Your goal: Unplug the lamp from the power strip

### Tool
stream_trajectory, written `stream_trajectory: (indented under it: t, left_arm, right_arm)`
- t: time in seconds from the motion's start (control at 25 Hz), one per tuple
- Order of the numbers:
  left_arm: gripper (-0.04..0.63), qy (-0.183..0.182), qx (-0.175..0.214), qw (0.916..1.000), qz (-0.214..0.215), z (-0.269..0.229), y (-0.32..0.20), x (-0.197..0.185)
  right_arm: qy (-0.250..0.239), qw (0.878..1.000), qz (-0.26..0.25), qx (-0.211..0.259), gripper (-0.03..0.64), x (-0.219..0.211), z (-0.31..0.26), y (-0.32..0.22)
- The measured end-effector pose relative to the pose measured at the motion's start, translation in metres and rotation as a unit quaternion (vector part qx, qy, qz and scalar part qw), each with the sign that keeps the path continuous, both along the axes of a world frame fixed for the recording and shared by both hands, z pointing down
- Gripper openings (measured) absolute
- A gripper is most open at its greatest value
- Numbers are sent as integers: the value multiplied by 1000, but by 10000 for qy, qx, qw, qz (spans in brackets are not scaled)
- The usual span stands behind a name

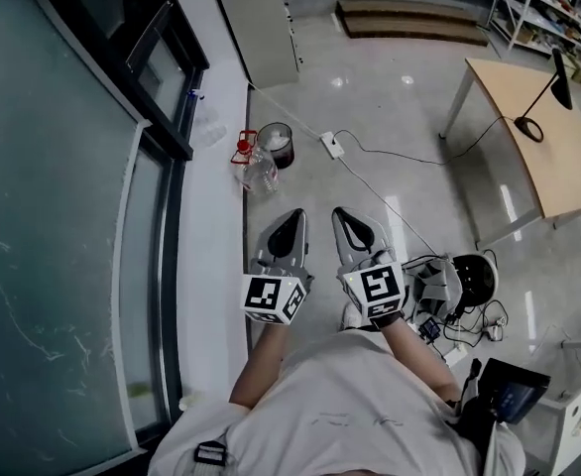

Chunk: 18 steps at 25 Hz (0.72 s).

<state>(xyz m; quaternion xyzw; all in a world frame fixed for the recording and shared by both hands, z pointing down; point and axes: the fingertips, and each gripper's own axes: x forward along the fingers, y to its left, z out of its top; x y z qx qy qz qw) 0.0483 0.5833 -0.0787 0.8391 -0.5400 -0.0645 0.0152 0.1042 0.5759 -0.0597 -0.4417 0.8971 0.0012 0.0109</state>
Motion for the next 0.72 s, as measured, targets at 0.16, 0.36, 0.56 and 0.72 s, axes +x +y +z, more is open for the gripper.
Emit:
stream_trajectory:
  t: [0.16, 0.36, 0.56, 0.72]
  left_arm:
    - [2, -51, -43, 9999, -140, -4, -40, 21]
    - [2, -293, -212, 9990, -277, 18, -65, 44]
    - [3, -1556, -504, 9838, -730, 68, -100, 42]
    - [3, -1346, -837, 9848, -708, 83, -145, 22]
  right_arm:
    - [156, 9994, 264, 141, 0, 42, 1, -39]
    - [70, 9998, 146, -93, 0, 68, 15, -75]
    - [276, 9981, -543, 106, -2, 55, 18, -104]
    - [322, 9987, -383, -125, 0, 55, 34, -154]
